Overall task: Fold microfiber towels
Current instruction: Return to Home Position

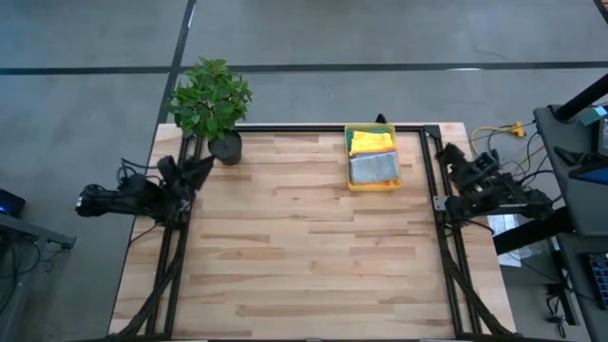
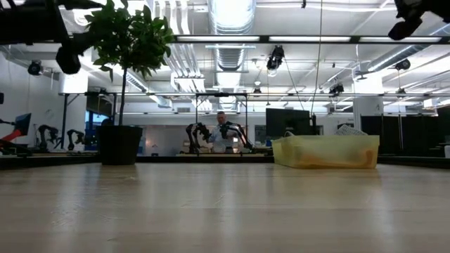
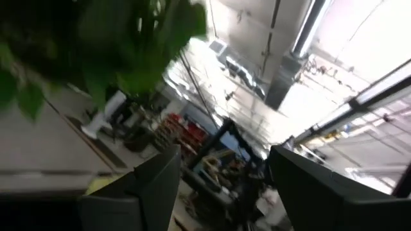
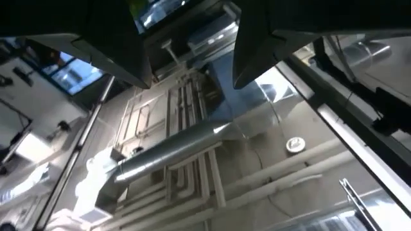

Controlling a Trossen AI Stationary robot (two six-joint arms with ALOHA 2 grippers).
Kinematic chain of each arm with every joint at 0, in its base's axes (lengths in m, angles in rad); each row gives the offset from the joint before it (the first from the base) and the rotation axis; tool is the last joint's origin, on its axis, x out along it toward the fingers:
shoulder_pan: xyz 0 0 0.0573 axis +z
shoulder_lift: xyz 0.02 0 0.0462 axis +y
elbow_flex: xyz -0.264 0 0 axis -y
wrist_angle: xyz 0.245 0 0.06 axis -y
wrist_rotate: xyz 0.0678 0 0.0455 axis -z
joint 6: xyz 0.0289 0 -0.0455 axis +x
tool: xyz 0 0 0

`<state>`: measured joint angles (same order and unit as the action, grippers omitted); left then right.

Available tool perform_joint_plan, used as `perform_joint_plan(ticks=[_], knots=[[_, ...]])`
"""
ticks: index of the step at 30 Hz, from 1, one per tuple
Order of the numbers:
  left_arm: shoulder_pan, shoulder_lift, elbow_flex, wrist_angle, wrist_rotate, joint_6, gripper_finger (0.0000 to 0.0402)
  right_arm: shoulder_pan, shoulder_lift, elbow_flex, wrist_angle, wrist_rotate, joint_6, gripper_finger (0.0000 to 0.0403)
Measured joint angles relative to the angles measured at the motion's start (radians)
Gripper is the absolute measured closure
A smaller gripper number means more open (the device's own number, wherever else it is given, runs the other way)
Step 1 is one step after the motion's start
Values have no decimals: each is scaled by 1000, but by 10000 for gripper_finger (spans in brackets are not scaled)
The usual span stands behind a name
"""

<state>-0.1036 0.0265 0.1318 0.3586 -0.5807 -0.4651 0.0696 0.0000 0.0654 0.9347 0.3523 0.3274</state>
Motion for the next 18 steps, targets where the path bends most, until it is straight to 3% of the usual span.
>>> perform_joint_plan(ticks=[5, 8, 18], knots=[[-2, -1, -104, 104, 30, -75, 176, 0, 0, -58, -34, -21, 104, 199], [-3, -1, -122, 86, 34, -99, 176, 1, 0, -58, -69, -50, 147, 201], [-3, 7, -124, 26, 57, -68, 176, 2, 2, -57, -101, -41, 57, 202]])
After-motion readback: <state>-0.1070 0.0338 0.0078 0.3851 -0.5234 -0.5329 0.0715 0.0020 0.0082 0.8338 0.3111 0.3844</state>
